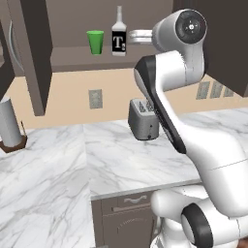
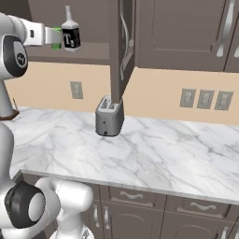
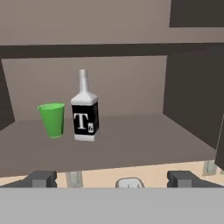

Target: Open the cabinet directly in front. Then move the liquor and the cup to the dining counter with the candle on it.

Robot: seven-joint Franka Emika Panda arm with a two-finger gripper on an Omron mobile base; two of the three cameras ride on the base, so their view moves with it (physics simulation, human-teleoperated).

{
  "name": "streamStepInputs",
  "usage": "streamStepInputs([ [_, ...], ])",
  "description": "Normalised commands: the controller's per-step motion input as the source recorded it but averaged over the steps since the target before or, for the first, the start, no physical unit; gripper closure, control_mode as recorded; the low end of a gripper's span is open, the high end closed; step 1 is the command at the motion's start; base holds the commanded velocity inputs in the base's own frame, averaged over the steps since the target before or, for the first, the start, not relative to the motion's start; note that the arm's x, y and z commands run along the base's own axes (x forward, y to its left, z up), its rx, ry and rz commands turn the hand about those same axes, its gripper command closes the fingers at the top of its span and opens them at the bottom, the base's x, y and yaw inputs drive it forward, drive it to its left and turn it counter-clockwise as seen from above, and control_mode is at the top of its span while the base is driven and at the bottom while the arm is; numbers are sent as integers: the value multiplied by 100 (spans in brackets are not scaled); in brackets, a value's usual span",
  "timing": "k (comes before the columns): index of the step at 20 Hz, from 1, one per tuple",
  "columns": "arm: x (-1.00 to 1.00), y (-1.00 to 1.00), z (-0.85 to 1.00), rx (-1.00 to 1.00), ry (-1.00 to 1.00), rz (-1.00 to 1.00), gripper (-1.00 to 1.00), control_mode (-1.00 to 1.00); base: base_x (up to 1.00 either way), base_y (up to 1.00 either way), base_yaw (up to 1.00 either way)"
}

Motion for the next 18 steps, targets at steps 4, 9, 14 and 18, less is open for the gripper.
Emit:
streamStepInputs([
  [4, 22, 7, 0, 0, 0, 5, -100, -100, 0, 0, 0],
  [9, 25, 8, 0, 0, 0, 3, -100, -100, 0, 0, 0],
  [14, 27, 8, 0, 0, 0, 3, -100, -100, 0, 0, 0],
  [18, 28, 5, 3, 0, 0, 2, -100, -100, 0, 0, 0],
])
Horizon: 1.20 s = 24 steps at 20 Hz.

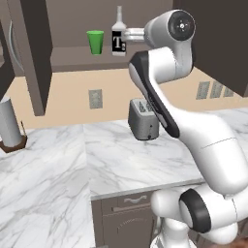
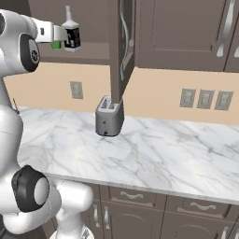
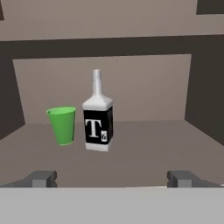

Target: Open the cabinet directly in front. Then move the liquor and the cup to the dining counter with the candle on it.

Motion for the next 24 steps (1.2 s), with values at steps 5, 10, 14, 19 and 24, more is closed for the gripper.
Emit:
streamStepInputs([
  [5, 26, 0, 4, 0, 0, 1, -100, -100, 0, 0, 0],
  [10, 22, 0, 0, 0, 0, 0, -100, -100, 0, 0, 0],
  [14, 23, 0, 0, 0, -3, 0, -100, -100, 0, 0, 0],
  [19, 15, 0, 0, 0, -7, 0, -100, -100, 0, 0, 0],
  [24, 12, 1, 0, 0, -4, 0, -100, -100, 0, 0, 0],
])
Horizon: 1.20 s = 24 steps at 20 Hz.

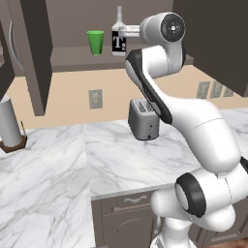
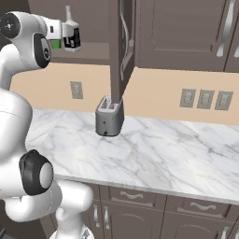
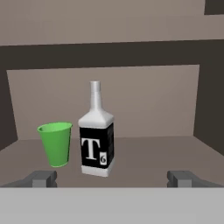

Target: Open the cabinet directly in front. Then move the liquor and the cup to the dining counter with the candle on it.

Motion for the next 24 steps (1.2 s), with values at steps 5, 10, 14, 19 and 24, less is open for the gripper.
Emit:
streamStepInputs([
  [5, 10, 4, 3, 0, -1, 0, -100, -100, 0, 0, 0],
  [10, 5, 8, 21, 0, 0, 0, -100, -100, 0, 0, 0],
  [14, 1, 10, 20, 0, 0, 0, -100, -100, 0, 0, 0],
  [19, 5, 5, 3, 0, 0, 0, -100, -100, 0, 0, 0],
  [24, 12, 0, 0, 0, 0, 0, -100, -100, 0, 0, 0],
])
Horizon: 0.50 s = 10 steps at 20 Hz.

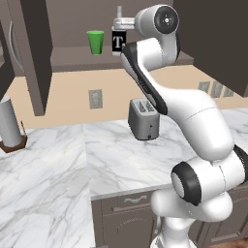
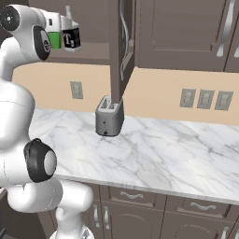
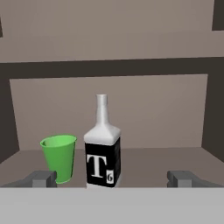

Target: Open the cabinet directly in front. Then move the liquor and the cup to the dining counter with the candle on it.

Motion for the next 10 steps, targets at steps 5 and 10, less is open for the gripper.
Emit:
streamStepInputs([
  [5, 20, 0, 0, 0, 0, 0, -100, -100, 0, 0, 0],
  [10, 22, 1, 0, 0, 0, 0, -100, -100, 0, 0, 0],
])
